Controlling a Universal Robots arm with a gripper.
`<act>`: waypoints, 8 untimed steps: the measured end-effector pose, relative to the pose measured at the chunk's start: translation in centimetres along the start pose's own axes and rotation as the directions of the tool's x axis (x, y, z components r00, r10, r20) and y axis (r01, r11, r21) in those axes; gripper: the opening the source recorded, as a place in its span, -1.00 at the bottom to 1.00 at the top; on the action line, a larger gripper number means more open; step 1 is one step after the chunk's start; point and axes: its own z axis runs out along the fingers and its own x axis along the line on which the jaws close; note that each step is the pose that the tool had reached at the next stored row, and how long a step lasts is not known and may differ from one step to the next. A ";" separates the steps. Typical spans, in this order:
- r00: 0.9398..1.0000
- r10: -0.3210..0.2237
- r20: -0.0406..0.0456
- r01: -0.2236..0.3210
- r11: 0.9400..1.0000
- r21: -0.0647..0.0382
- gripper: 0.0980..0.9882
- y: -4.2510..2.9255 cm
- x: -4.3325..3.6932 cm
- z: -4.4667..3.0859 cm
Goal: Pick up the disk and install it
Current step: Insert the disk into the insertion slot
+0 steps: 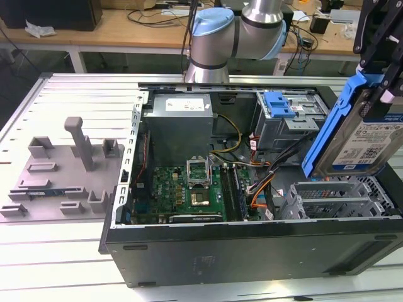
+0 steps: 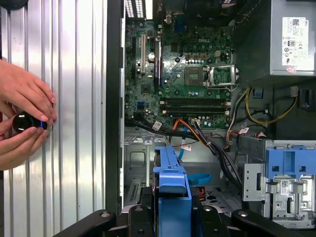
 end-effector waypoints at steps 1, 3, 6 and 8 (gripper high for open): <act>1.000 0.000 0.000 0.000 1.000 0.000 -0.40 -0.01 0.02 0.03; 1.000 0.000 0.000 0.000 1.000 0.000 -0.40 -0.03 0.05 0.10; 1.000 0.000 0.000 0.000 1.000 0.000 -0.40 -0.06 0.09 0.23; 1.000 0.000 0.000 0.000 1.000 0.000 -0.40 -0.10 0.11 0.39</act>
